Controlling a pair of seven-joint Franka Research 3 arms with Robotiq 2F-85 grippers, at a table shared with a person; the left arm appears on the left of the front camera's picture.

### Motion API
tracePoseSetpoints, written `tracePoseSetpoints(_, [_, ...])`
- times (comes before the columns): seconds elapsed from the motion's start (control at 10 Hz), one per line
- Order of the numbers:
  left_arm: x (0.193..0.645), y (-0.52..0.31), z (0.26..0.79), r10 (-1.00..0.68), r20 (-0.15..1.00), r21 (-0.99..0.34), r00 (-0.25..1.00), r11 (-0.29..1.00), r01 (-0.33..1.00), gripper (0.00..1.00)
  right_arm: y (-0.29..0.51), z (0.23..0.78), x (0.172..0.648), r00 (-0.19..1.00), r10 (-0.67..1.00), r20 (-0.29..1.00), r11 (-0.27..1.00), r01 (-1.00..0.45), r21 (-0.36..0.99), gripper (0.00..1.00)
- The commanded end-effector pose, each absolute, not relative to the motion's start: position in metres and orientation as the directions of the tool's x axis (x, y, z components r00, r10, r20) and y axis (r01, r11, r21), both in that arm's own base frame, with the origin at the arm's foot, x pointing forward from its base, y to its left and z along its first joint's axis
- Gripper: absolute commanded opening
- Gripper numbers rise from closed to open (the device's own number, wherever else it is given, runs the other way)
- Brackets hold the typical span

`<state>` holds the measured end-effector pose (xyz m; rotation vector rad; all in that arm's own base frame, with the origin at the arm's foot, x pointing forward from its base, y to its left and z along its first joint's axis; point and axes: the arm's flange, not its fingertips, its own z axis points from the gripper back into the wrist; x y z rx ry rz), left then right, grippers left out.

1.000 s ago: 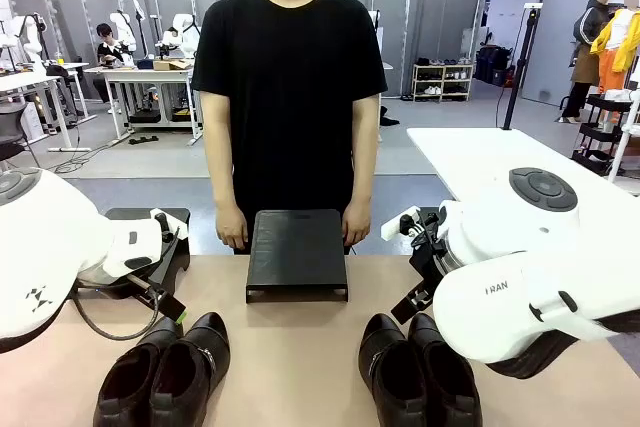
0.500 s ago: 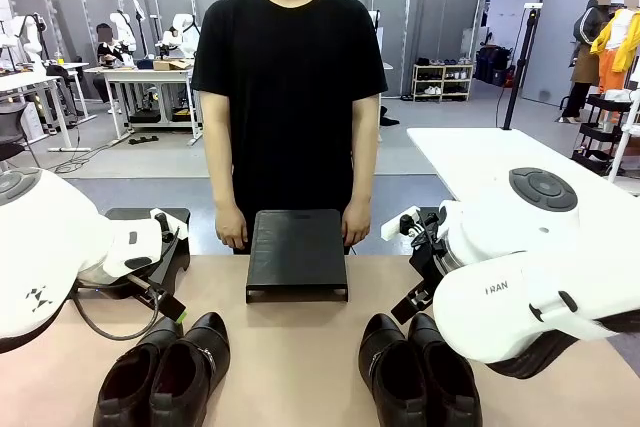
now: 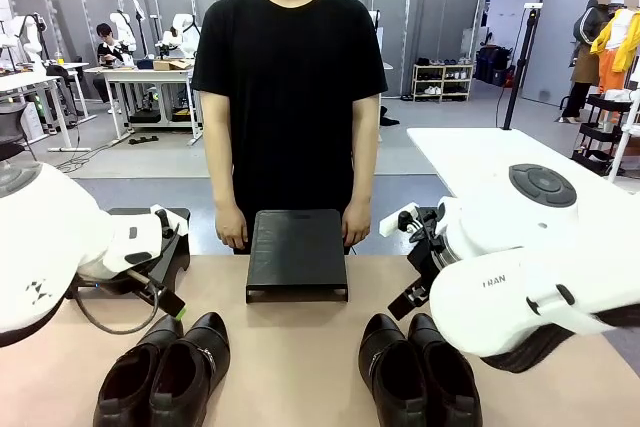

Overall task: Place the shoes on the stand as instructed by the person.
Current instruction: Pick up one pair of Shoes and place it on the Shoes Stand indicated by the person.

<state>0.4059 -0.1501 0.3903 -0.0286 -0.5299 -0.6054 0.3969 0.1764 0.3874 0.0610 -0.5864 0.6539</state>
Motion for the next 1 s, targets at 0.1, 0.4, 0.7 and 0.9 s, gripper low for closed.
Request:
tracePoseSetpoints(0.1, [0.404,-0.14,0.459,-0.548,0.457,0.038,0.7,0.799,0.601,1.0,0.173,0.459,0.406,0.645,0.524,0.556,0.771,-0.637,0.012,1.0])
tracePoseSetpoints(0.4, [0.397,-0.117,0.496,-0.495,0.457,-0.218,0.739,0.743,0.632,1.0,0.148,0.503,0.405,0.708,0.424,0.564,0.779,-0.603,0.171,1.0])
tracePoseSetpoints(0.7, [0.381,-0.05,0.523,-0.464,0.443,-0.524,0.767,0.561,0.641,1.0,0.069,0.531,0.393,0.813,0.253,0.525,0.627,-0.551,0.551,1.0])
tracePoseSetpoints(0.9, [0.369,0.008,0.524,-0.379,0.512,-0.645,0.771,0.424,0.636,1.0,0.002,0.524,0.383,0.873,0.143,0.466,0.54,-0.463,0.703,1.0])
